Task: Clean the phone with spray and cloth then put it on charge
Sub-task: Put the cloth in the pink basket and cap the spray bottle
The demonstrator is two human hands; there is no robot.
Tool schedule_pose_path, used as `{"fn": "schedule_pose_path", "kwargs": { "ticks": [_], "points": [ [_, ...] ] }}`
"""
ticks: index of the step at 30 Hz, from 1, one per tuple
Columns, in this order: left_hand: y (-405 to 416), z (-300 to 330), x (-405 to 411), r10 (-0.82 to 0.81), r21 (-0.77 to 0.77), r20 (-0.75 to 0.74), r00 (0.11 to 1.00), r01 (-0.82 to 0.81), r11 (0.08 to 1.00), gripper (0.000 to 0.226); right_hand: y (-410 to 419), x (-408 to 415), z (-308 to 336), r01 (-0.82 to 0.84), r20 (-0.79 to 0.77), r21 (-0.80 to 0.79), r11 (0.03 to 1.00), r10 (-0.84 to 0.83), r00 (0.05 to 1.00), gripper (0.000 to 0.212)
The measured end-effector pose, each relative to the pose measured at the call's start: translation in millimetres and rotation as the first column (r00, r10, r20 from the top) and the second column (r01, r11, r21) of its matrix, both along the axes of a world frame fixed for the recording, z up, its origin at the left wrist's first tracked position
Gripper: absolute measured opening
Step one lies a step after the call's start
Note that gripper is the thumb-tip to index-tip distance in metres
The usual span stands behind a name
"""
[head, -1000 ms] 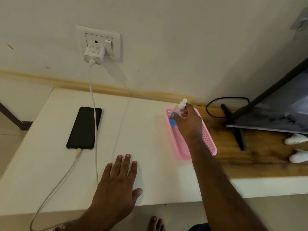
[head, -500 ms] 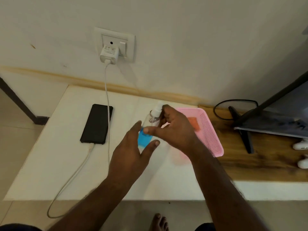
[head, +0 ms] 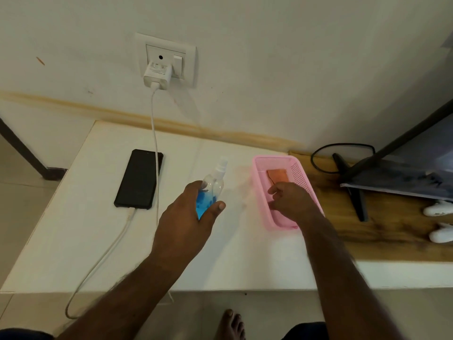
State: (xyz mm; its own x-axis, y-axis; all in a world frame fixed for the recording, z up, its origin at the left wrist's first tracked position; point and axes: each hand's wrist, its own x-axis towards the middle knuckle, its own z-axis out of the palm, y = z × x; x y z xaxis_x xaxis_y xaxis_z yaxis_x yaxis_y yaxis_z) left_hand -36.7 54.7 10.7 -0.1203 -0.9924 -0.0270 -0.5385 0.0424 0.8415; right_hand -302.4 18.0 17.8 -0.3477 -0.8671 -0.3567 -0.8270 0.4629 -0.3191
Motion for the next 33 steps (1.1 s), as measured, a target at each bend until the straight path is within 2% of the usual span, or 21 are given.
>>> {"fn": "schedule_pose_path", "kwargs": {
  "ticks": [6,8,10,14,16,18,20,23,27,33],
  "points": [
    [0.5,-2.2,-0.6,-0.006,0.001,0.008,1.0,0.006,1.0,0.07,-0.6,5.4,-13.7,-0.017,-0.046,0.009,1.0,0.017,0.999,0.023],
    [0.3,-3.1,-0.2,-0.01,0.011,0.013,1.0,0.01,1.0,0.072,-1.8,4.1,-10.0,0.017,0.01,-0.051,0.999,-0.016,1.0,0.025],
    [0.2,-3.2,0.3,-0.011,0.018,0.011,1.0,0.011,1.0,0.072,-2.9,3.3,1.2,0.095,0.171,-0.185,0.978,-0.064,0.983,0.032],
    [-1.1,-2.8,0.9,-0.018,0.028,0.011,1.0,0.018,0.999,0.072,-1.0,18.2,32.8,0.239,0.548,-0.421,0.875,0.035,0.836,0.03],
    [-0.8,-3.7,1.7,-0.02,0.032,0.004,1.0,0.02,0.999,0.07,-0.2,32.6,47.7,0.266,0.633,-0.466,0.844,0.108,0.766,0.025],
    [-0.3,-4.8,1.8,-0.027,0.044,-0.003,1.0,0.027,0.999,0.07,1.9,50.3,60.4,0.267,0.743,-0.472,0.84,0.216,0.634,0.022],
    [0.3,-5.6,1.0,-0.026,0.064,-0.001,1.0,0.026,0.998,0.071,5.0,66.8,67.1,0.187,0.766,-0.497,0.848,0.327,0.553,0.026],
    [-0.4,-6.8,-0.4,-0.017,0.088,-0.006,1.0,0.017,0.996,0.073,6.3,84.3,70.7,0.037,0.664,-0.553,0.832,0.414,0.623,0.029],
    [-0.3,-7.1,0.2,-0.011,0.094,0.013,1.0,0.01,0.995,0.075,5.6,86.4,72.2,0.026,0.621,-0.568,0.823,0.407,0.67,0.03],
    [-1.4,-8.5,1.1,-0.028,0.101,-0.005,1.0,0.029,0.994,0.074,6.6,84.6,67.8,-0.078,0.511,-0.542,0.837,0.401,0.76,0.029]
  ]
}}
